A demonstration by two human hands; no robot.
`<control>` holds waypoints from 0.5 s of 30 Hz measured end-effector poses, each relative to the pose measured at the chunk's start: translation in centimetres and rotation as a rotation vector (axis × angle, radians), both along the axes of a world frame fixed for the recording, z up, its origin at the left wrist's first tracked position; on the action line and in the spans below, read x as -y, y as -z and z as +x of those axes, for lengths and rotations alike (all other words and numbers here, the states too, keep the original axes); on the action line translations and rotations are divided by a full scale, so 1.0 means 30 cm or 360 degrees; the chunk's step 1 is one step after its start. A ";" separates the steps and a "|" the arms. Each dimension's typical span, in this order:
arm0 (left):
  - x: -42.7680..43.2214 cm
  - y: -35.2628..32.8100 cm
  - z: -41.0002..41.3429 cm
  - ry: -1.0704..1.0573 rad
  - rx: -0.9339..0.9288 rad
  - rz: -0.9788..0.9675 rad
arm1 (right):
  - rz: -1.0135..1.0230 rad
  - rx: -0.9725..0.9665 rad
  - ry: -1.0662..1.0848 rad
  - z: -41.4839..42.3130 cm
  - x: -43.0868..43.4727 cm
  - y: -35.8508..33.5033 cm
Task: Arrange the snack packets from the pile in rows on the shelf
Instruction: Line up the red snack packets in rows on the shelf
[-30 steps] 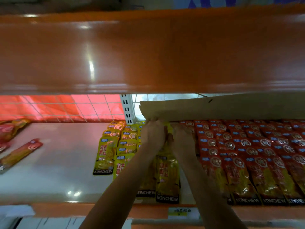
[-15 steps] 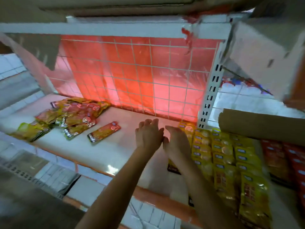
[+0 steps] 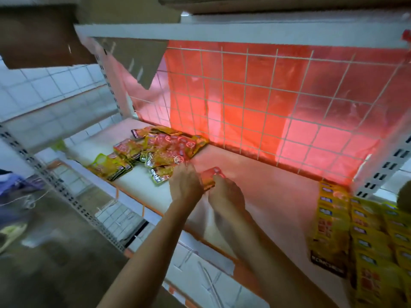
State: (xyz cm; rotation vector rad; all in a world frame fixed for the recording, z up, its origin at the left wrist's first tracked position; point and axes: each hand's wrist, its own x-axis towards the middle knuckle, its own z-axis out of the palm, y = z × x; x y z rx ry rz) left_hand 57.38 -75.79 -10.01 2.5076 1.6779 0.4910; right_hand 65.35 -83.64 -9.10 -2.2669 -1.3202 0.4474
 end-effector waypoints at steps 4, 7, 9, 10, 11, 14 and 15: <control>-0.068 0.037 -0.076 -0.0155 -0.0146 -0.0048 | -0.0069 -0.0075 -0.0024 -0.049 -0.089 0.018; -0.081 0.032 -0.094 -0.0191 -0.0259 -0.0011 | -0.0165 0.0031 -0.0032 -0.053 -0.126 0.032; -0.082 0.024 -0.090 -0.0197 -0.0273 0.0049 | -0.0177 0.0074 0.0014 -0.052 -0.140 0.046; -0.081 0.025 -0.089 -0.0196 -0.0267 0.0059 | -0.0162 0.0123 0.0058 -0.054 -0.142 0.051; -0.081 0.029 -0.089 -0.0200 -0.0255 0.0054 | -0.0136 0.0192 0.0109 -0.056 -0.143 0.055; -0.092 0.042 -0.092 -0.0280 -0.0079 -0.0078 | -0.0074 0.0357 0.0237 -0.042 -0.142 0.056; -0.093 0.045 -0.090 -0.0308 -0.0029 -0.0143 | -0.0076 0.0365 0.0267 -0.031 -0.139 0.056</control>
